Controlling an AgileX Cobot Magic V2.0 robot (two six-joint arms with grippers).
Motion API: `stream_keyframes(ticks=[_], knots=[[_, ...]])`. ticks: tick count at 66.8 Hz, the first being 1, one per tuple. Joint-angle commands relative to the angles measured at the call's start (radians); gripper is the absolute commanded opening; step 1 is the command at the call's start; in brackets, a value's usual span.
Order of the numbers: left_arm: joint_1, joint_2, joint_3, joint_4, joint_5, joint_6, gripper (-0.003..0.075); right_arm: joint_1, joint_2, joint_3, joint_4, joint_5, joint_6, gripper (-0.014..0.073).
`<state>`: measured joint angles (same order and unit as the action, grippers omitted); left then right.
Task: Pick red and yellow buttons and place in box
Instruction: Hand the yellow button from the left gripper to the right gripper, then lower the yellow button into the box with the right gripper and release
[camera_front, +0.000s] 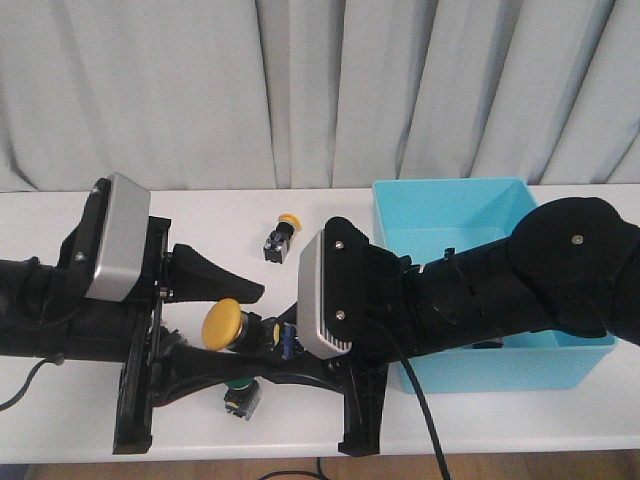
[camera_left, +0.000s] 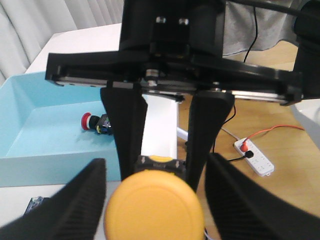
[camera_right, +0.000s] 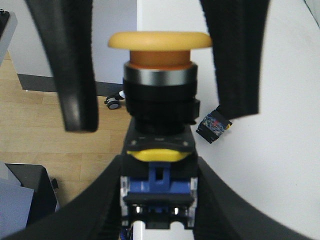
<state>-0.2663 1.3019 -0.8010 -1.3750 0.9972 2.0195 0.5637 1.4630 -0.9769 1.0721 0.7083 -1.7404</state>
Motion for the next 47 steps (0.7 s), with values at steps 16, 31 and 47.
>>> stream_keyframes(ticks=[16,31,47], knots=[[-0.003,-0.021,-0.026,0.150,-0.170,-0.178,0.0541,-0.004,-0.028,-0.032,-0.210,-0.070,0.246,0.0206],[-0.003,-0.021,-0.026,0.476,-0.286,-0.460,0.0540,-0.009,-0.028,-0.033,-0.783,-0.214,0.976,0.0209],[-0.003,-0.021,-0.026,0.529,-0.310,-0.554,0.0538,-0.234,0.059,-0.148,-1.147,-0.006,1.690,0.0213]])
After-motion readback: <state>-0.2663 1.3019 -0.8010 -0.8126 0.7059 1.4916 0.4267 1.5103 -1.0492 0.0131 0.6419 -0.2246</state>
